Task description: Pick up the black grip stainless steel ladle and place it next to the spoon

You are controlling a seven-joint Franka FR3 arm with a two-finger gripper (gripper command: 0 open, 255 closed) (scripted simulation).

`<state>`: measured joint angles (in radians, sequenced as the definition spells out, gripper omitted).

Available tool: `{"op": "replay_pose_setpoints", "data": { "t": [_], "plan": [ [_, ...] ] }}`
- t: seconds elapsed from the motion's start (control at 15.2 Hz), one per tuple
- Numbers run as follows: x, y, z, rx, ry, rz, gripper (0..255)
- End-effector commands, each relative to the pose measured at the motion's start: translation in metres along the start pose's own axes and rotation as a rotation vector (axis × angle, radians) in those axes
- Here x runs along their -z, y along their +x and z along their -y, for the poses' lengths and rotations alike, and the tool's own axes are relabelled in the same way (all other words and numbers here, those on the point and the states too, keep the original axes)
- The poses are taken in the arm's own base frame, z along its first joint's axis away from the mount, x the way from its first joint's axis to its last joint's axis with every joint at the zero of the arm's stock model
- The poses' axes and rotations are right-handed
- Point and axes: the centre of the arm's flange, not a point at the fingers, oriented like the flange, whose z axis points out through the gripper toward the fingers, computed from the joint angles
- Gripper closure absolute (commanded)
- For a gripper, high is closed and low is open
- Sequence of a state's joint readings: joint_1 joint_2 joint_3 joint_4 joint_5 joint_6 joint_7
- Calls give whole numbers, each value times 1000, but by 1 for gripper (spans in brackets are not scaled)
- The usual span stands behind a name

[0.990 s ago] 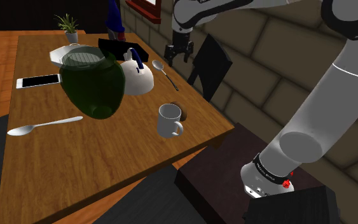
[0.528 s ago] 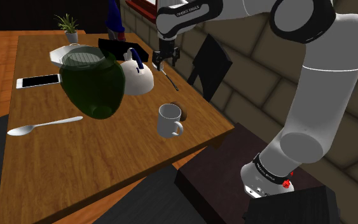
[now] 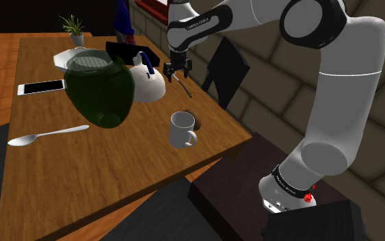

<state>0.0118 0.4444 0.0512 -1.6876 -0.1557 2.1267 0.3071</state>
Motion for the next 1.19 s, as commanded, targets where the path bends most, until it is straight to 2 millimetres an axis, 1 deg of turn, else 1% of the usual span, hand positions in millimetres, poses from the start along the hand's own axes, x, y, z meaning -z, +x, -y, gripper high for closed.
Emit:
{"op": "replay_pose_setpoints", "data": {
  "t": [0.0,0.4,0.46,1.06,1.12],
  "plan": [
    [-4,1,0,0,0,-1,0],
    [-4,1,0,0,0,-1,0],
    [-4,1,0,0,0,-1,255],
    [-4,1,0,0,0,0,255],
    [1,1,0,0,0,-1,255]
  ]
}}
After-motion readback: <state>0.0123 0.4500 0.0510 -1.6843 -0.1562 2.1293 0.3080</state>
